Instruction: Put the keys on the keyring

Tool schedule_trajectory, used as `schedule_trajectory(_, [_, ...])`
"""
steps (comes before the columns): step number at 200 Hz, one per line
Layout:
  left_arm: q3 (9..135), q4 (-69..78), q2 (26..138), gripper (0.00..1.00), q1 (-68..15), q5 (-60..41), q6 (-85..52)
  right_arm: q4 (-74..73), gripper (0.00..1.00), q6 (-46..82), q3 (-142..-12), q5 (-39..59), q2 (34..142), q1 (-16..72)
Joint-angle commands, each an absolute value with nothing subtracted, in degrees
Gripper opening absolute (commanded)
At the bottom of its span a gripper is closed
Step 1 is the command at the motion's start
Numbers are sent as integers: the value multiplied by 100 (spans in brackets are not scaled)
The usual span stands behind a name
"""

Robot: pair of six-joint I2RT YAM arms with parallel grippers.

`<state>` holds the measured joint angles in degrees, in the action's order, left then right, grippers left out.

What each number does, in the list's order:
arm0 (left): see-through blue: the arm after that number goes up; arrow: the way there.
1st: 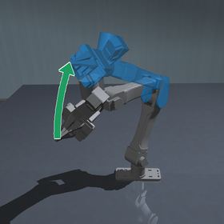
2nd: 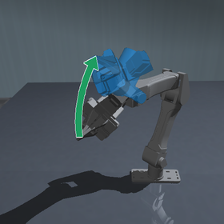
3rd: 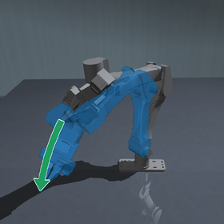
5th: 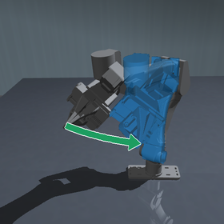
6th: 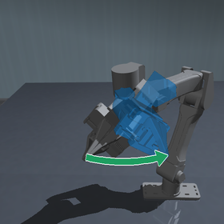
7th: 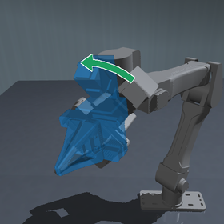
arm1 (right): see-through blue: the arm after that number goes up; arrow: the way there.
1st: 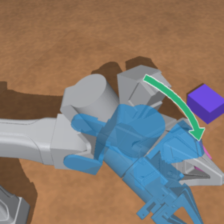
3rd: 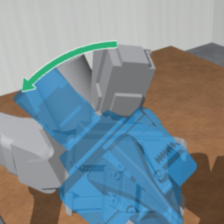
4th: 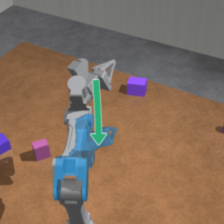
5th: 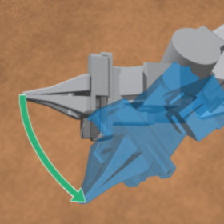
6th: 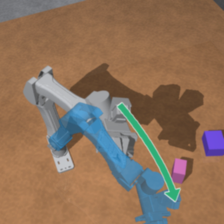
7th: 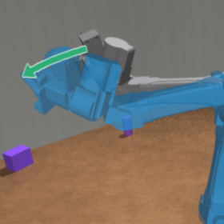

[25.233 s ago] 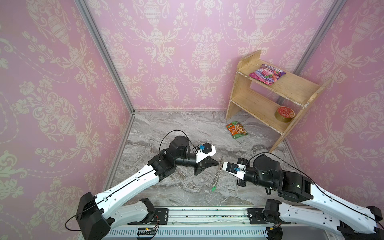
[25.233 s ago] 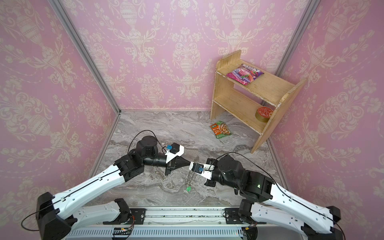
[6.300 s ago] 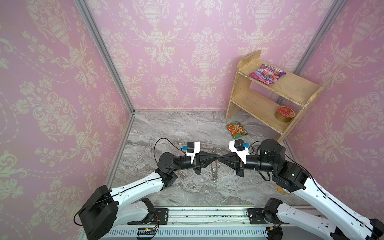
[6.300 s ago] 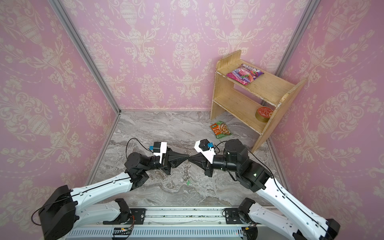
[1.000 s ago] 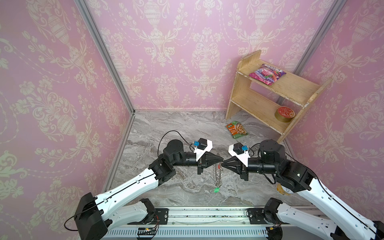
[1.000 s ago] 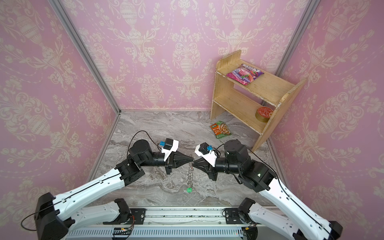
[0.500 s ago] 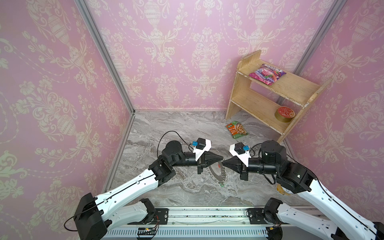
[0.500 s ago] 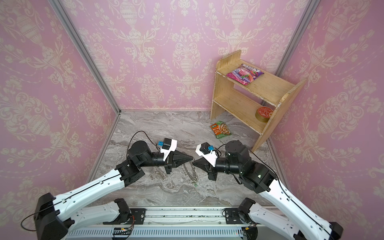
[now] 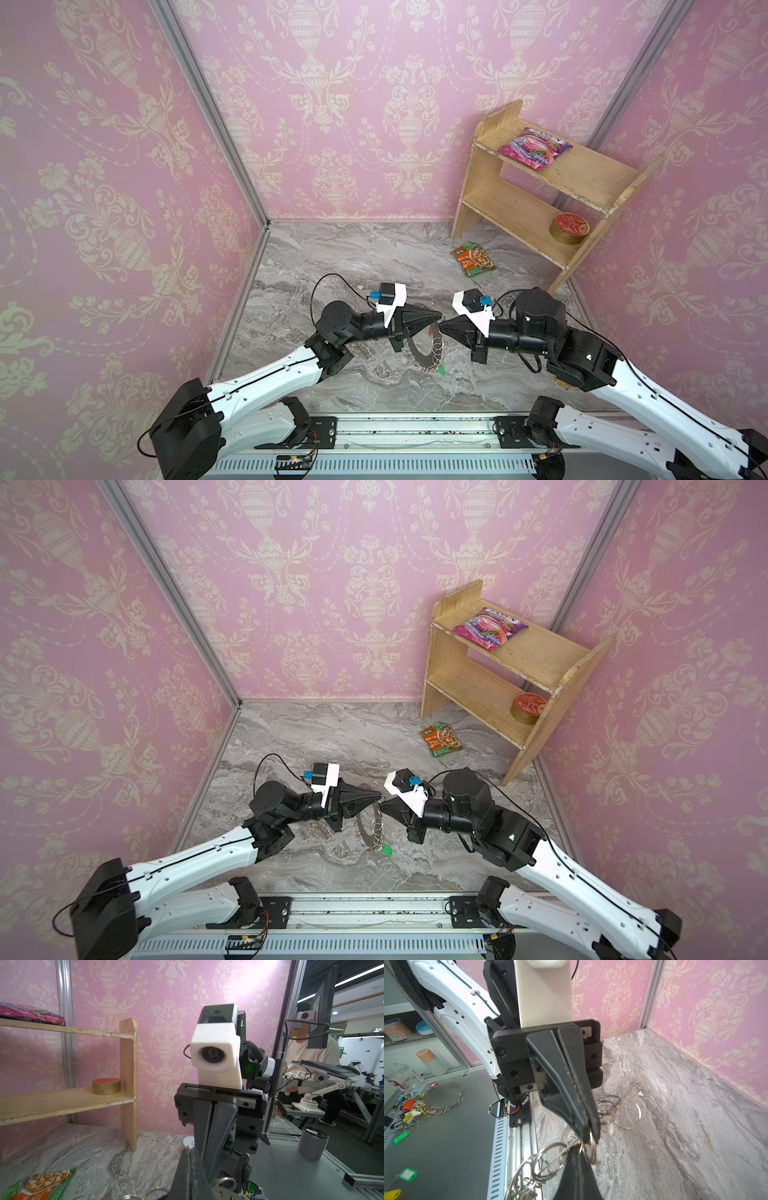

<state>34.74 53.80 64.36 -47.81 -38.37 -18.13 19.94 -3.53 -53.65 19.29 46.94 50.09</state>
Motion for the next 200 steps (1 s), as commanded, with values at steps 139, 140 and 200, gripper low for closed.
schedule_trajectory(139, [3692, 7328, 7041, 0, -4197, -4624, -3253, 3230, 32, -918, -5646, 872, 4013, 5523])
schedule_trajectory(140, [3696, 7342, 7049, 0, -4195, -4632, -3261, 3228, 32, -920, -5640, 858, 4011, 5526])
schedule_trajectory(200, [3867, 7719, 7327, 0, -4180, -4905, -3656, 2812, 40, -1002, -5427, 920, 4091, 5256])
